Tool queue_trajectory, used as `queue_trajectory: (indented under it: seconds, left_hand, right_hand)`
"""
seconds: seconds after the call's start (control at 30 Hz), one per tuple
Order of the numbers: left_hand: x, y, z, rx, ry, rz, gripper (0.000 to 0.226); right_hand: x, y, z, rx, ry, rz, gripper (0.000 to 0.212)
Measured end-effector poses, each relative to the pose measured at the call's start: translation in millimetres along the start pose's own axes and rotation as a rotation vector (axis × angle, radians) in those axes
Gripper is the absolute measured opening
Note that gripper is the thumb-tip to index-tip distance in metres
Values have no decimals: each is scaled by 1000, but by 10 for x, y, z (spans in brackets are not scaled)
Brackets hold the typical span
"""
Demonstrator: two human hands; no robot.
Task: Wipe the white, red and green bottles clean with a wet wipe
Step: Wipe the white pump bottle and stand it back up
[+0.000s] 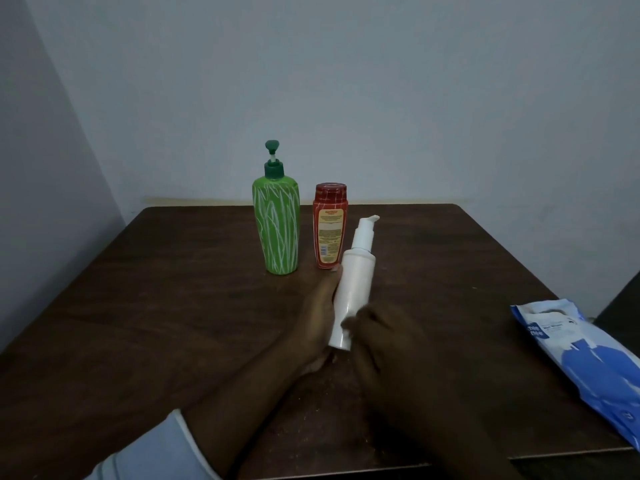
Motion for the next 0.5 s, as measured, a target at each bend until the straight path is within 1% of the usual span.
queue_trajectory:
  seconds: [0.07,0.13,0.2,0.27,0.37,0.43,0.5]
  left_hand:
    - [34,9,4,-40,-2,22,36]
    - [66,3,16,-56,-9,52,35]
    - [95,11,28,-54,-36,93,35]
    - [95,13,44,-37,-60,121,34]
    - [102,34,25,-11,-49,125,35]
    - [98,35,13,-42,-17,116,40]
    - [65,18,4,-82,8,101,43]
  right_hand:
    - [-8,90,42,-11,-1,57,22]
    - [-70,18,-53,-5,1,34,26]
    - [-172,-136,-229,1,39,-76,32]
    - [-307,-303,-387,48,57,-173,36]
    - [-362,-389,-439,67,31,-257,36]
    - [-236,-298,-346,49,-32,-233,29]
    - [-67,-82,-179,22,-98,-147,25]
Point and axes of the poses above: each hand's wrist, its own y-axis away from the middle knuckle, its own x-axis out of the palm, z = x × y, the point moved 5 cm from there along -y, towards the middle knuckle, and after that the axes turned 7 degrees about z, right-handed, at the moved point
